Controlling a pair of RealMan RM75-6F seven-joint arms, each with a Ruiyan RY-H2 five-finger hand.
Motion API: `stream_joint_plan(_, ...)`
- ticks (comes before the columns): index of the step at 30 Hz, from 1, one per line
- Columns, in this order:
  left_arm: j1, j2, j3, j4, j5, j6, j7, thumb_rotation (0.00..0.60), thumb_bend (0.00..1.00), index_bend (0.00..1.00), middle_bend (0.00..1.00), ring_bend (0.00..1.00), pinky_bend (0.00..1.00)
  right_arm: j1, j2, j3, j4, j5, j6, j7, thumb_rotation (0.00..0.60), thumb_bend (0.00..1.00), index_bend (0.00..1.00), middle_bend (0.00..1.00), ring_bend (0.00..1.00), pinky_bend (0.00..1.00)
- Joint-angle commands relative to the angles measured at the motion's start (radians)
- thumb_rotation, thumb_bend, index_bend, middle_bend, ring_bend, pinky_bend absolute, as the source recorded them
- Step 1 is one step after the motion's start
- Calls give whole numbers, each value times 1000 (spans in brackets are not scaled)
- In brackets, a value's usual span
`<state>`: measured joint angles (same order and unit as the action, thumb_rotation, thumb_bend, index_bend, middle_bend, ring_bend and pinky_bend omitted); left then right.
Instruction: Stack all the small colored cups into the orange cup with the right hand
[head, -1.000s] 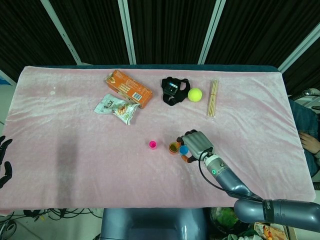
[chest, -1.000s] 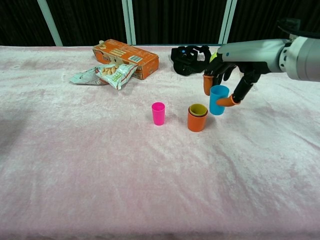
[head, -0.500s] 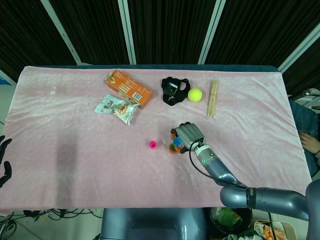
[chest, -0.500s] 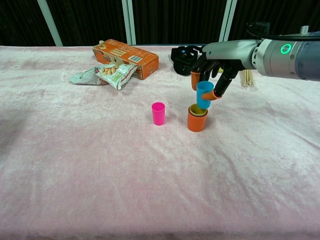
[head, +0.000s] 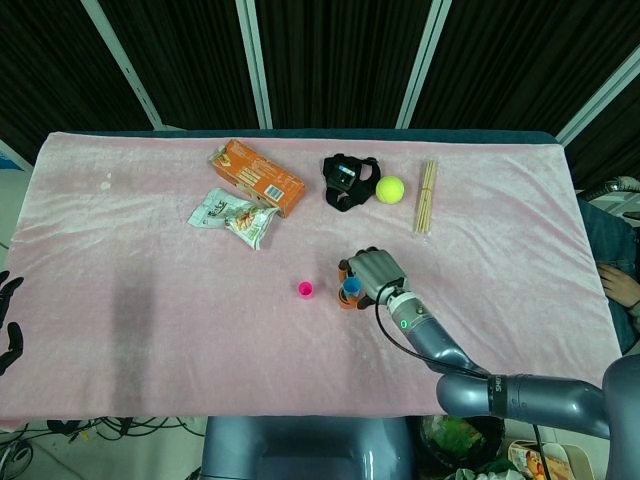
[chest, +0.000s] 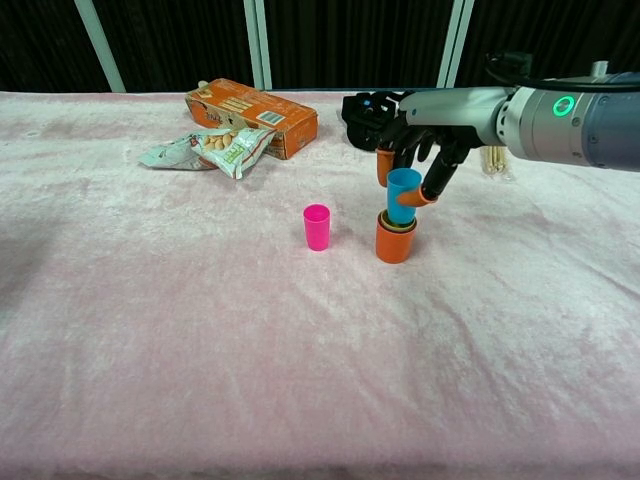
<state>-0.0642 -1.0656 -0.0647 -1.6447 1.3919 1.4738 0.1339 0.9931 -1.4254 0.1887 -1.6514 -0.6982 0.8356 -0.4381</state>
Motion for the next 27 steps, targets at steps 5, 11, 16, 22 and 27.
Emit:
stream_joint_plan(5,-1,0,0,0,0,-1,1,600,706,107,42,0,0,5,-6,-8,-3,-1,3,0,600,331,543,471,276,210)
stream_joint_plan(11,0,1,-1,-1,-3,-1,1,600,706,107,41,0,0,10,-15,-16,3,-4,2,3,600,307,464,420,273,210)
stream_joint_plan(16,0,1,-2,-1,-5,0,1,600,706,108,42,0,0,15,-4,-27,-1,6,-14,1,600,217,251,236,224,210)
stream_joint_plan(22,0,1,-1,-3,-4,0,4,600,706,108,41,0,0,23,10,-35,-18,31,-13,-8,600,139,169,124,192,210)
stream_joint_plan(27,1,1,-1,-4,-2,2,4,600,706,107,41,0,0,18,5,-9,-22,11,17,24,600,139,225,196,194,209)
